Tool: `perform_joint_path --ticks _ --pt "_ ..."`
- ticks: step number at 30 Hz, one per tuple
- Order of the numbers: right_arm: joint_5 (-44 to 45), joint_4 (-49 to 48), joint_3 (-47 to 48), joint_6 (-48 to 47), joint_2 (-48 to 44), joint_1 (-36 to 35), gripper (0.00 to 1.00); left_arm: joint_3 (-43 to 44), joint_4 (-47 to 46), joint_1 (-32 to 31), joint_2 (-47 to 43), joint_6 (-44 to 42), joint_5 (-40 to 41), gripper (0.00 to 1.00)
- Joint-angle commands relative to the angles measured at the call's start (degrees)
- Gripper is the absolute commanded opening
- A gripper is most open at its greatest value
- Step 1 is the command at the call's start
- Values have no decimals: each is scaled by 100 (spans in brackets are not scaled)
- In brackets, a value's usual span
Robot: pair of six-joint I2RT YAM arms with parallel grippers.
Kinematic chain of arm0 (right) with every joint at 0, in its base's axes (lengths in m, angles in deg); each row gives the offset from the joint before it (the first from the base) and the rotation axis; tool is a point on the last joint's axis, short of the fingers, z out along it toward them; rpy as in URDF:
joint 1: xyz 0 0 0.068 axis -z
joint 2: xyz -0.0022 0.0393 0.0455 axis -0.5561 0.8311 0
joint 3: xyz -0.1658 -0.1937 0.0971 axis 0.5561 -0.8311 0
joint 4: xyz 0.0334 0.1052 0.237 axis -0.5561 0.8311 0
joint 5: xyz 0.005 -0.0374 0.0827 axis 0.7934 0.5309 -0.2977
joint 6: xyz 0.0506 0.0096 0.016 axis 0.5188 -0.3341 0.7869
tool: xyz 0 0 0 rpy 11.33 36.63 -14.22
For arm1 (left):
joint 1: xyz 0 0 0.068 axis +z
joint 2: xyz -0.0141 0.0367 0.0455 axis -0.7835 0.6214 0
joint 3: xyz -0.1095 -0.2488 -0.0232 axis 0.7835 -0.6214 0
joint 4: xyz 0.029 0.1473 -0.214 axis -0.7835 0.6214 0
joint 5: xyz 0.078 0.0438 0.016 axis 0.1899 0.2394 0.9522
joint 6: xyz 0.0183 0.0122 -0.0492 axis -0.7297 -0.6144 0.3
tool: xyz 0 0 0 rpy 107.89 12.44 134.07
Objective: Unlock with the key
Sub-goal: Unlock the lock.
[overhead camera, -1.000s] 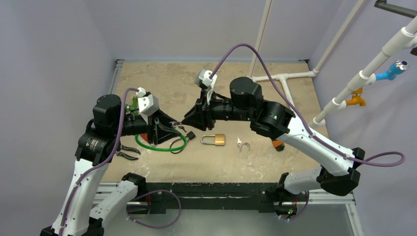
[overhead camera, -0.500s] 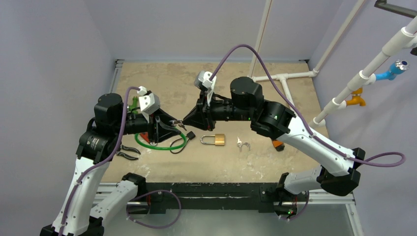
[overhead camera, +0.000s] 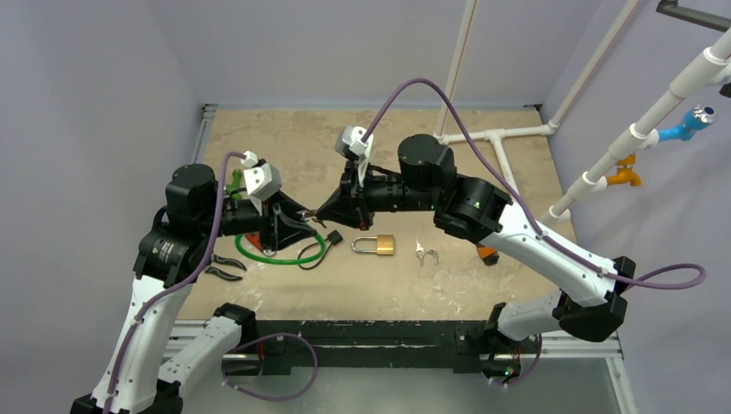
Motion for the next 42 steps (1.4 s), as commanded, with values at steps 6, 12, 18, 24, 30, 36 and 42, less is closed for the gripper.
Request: perform_joint_path --ticks 6,12,18,24,30,36,42 --pt "-31 -349 177 -63 188 -185 1 285 -352 16 -46 -79 -248 0" --pt "123 -324 121 -79 119 -196 0 328 -394 16 -74 -37 -271 0" --pt "133 -127 255 -115 84 -196 23 294 -376 16 -93 -68 -249 0" --pt "274 -84 282 -210 -270 -194 26 278 -372 16 -105 -79 -227 0" --pt "270 27 351 -198 -226 -192 20 282 -372 21 -117 -56 -227 0" --pt "280 9 413 -201 -87 -198 14 300 -349 19 -140 -34 -218 0" --pt "251 45 453 -218 -11 -200 10 292 -363 16 -145 -26 -223 0"
